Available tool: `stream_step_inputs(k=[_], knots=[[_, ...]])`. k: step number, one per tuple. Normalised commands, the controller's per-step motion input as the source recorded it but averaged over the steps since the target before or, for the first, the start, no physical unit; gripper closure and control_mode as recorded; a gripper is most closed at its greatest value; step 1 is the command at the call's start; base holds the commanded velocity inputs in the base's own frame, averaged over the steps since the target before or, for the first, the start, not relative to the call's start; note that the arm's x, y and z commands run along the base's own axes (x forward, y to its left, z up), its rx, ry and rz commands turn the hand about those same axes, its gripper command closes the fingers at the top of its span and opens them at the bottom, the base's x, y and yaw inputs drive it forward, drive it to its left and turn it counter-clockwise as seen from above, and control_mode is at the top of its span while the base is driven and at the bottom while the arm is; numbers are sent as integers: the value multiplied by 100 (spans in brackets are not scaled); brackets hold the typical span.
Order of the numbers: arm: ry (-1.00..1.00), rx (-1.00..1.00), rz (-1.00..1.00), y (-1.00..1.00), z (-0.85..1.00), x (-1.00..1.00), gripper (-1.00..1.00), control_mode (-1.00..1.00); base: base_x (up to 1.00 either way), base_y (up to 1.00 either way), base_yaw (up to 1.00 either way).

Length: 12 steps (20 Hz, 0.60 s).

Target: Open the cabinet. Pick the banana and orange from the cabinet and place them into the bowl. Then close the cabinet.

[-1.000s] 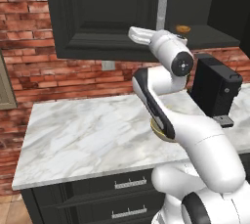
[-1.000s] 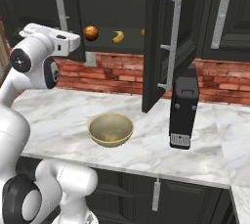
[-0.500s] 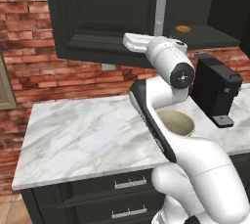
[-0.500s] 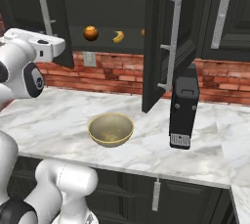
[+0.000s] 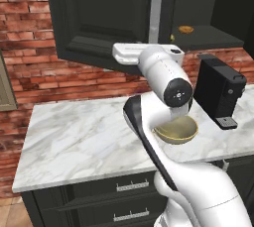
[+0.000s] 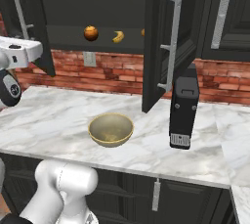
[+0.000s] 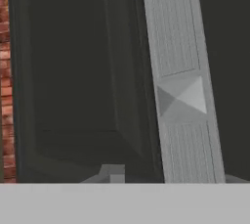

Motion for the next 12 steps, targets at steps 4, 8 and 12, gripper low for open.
stream_step_inputs(k=[4,8,12], knots=[[0,-11,-2,90,22,-58,100,-100,0,0,0],[-2,-10,-9,77,13,-65,100,-100,0,0,0],[-1,-9,-11,72,12,-55,100,-100,0,0,0]])
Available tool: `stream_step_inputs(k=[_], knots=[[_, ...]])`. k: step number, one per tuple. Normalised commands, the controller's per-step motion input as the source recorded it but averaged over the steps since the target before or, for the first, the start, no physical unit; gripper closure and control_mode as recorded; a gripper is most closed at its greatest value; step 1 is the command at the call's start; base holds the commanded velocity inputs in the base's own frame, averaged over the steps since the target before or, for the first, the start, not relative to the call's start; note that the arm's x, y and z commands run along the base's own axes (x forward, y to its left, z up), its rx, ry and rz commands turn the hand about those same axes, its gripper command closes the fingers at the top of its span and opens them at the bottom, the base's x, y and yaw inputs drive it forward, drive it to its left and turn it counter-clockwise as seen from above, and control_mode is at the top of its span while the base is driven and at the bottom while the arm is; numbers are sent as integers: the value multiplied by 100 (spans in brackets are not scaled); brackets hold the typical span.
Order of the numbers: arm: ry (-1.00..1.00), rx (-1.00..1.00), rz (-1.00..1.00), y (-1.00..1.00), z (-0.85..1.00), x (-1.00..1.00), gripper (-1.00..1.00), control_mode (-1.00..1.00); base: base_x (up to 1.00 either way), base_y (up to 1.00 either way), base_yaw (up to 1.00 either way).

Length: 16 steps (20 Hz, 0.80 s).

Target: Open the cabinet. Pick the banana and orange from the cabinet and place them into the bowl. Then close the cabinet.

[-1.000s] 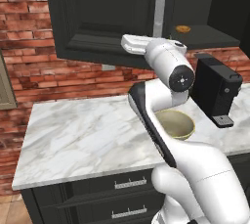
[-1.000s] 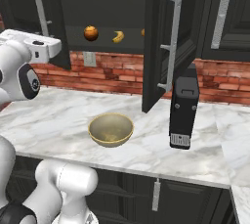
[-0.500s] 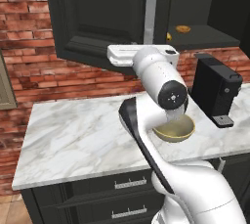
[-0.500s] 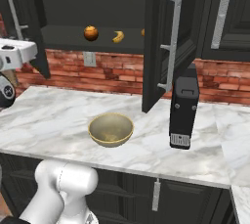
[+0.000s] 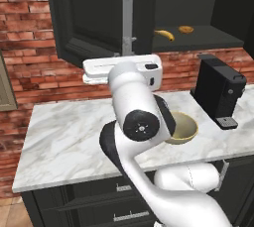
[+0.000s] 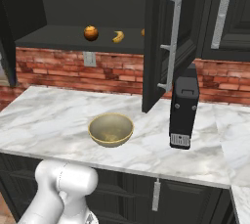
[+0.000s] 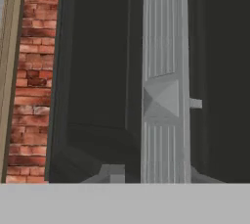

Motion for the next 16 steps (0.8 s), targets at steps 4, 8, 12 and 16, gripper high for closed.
stream_step_inputs(k=[4,8,12,16], knots=[[0,-4,-2,24,0,-8,-100,-100,0,0,0],[-1,0,0,0,0,-24,-100,-100,0,0,0],[-12,2,0,-2,0,-76,-100,-100,0,0,0],[-16,2,0,-1,6,-74,-100,-100,0,0,0]])
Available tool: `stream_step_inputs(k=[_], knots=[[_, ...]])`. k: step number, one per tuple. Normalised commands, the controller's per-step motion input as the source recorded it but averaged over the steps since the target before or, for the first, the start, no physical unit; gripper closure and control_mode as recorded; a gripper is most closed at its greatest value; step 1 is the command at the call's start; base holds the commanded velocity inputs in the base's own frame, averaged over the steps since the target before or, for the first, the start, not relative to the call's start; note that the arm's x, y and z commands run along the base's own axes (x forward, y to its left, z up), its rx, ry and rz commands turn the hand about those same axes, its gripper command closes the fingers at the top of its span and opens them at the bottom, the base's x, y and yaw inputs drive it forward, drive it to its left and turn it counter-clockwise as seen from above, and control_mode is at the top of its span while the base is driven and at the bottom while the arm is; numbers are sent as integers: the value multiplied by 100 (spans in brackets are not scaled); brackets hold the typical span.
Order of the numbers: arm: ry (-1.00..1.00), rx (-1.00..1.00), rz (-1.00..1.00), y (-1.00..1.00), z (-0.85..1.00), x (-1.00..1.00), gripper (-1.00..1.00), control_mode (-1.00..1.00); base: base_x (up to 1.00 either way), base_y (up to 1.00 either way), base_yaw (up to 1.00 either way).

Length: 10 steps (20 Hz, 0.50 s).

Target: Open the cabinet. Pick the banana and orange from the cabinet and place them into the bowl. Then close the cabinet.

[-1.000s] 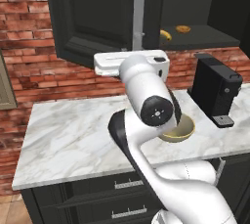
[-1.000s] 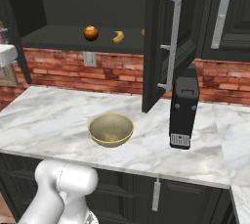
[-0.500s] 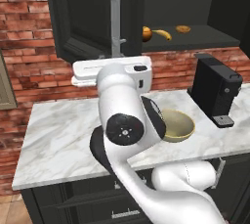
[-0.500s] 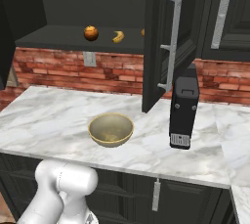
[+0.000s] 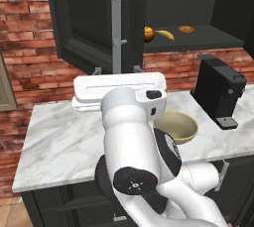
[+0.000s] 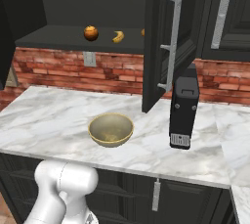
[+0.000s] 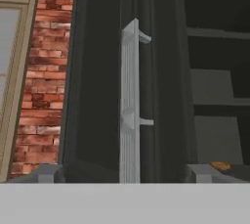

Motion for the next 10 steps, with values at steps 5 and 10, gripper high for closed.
stream_step_inputs(k=[5,10], knots=[[-4,10,0,-23,18,-46,-100,-100,0,0,0],[2,19,16,-59,24,5,-100,-100,0,0,0]])
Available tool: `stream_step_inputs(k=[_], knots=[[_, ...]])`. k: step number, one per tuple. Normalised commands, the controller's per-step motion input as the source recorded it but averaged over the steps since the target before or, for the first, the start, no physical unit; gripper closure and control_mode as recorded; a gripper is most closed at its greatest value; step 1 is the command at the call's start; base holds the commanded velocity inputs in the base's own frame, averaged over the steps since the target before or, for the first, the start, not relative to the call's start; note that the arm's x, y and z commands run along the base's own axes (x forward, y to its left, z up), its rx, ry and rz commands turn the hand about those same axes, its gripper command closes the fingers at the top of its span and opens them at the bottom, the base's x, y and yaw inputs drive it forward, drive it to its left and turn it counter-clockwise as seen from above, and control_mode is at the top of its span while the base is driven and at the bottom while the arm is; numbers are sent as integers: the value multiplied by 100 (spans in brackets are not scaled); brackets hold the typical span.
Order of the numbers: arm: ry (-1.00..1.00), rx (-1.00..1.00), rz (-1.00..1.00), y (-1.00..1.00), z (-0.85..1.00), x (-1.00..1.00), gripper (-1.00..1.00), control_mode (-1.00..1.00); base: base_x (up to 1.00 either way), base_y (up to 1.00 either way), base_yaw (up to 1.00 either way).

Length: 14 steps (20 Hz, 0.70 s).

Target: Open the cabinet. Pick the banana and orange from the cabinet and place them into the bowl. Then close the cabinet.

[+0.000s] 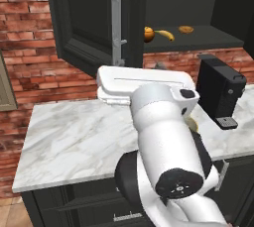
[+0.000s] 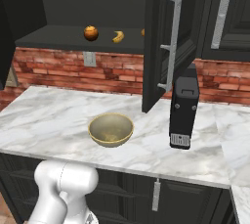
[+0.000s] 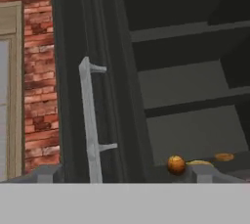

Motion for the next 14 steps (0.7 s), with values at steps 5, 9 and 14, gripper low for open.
stream_step_inputs(k=[5,9,14], knots=[[3,12,17,-47,5,29,-100,-100,0,0,0],[4,8,21,-46,1,36,-100,-100,0,0,0],[4,0,28,-22,-1,42,-100,-100,0,0,0]])
